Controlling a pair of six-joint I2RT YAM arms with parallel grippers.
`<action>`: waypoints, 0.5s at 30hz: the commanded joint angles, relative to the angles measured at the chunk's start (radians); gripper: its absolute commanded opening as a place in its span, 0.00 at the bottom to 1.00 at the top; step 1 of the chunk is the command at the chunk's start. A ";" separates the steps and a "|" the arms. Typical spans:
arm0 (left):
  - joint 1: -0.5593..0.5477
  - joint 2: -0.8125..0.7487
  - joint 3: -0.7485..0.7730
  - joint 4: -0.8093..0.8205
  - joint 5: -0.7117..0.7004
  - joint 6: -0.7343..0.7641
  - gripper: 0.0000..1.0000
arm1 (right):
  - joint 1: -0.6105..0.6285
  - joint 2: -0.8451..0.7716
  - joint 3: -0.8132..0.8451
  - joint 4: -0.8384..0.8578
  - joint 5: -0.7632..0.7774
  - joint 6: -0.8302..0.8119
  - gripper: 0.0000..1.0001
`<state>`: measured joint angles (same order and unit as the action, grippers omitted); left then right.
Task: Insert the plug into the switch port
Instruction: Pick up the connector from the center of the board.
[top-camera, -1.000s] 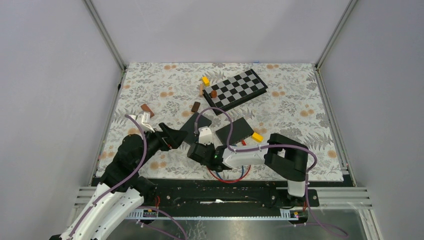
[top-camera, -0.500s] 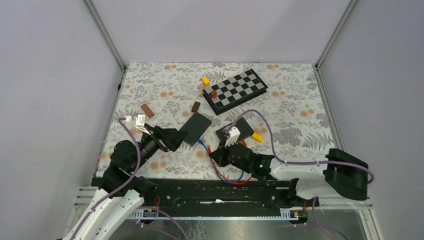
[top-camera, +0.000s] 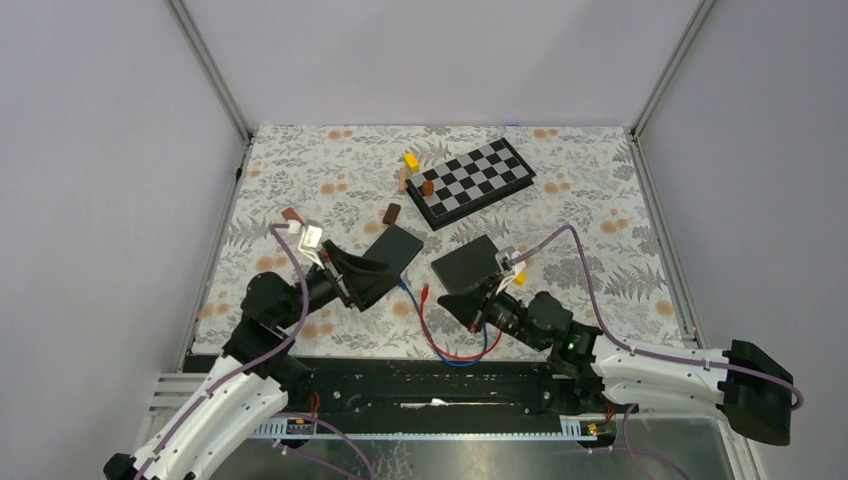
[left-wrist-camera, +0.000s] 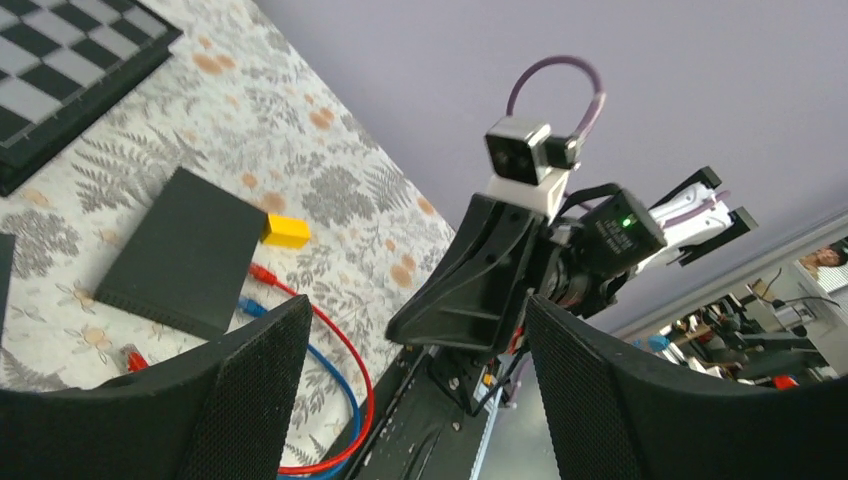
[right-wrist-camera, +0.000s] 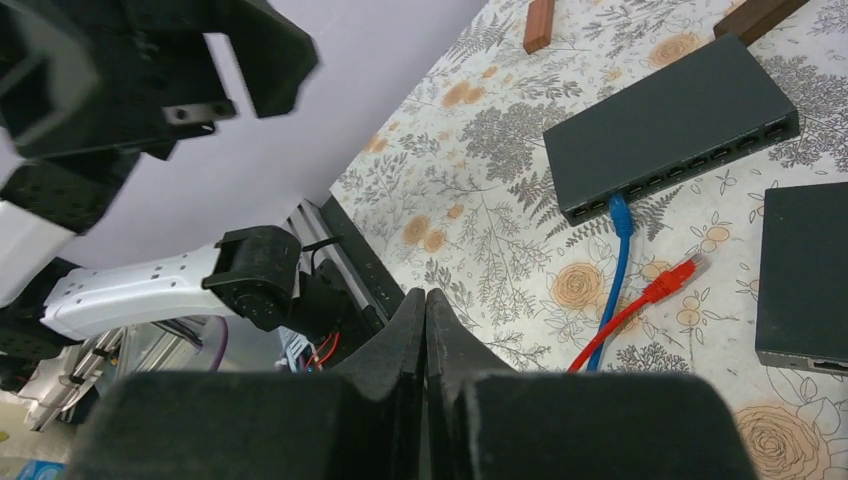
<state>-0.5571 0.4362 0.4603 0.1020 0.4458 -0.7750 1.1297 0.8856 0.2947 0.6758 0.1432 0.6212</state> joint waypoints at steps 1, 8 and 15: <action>0.002 0.035 -0.077 0.208 0.095 -0.074 0.79 | -0.009 -0.070 -0.039 0.052 -0.009 -0.015 0.00; 0.002 0.011 -0.003 -0.033 -0.097 0.020 0.83 | -0.009 0.045 0.151 -0.396 0.186 0.008 0.24; 0.002 0.012 0.023 -0.175 -0.198 0.027 0.86 | -0.009 0.391 0.320 -0.481 0.266 0.212 0.38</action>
<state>-0.5571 0.4530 0.4442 -0.0051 0.3187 -0.7666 1.1252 1.1309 0.5236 0.2874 0.3363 0.7101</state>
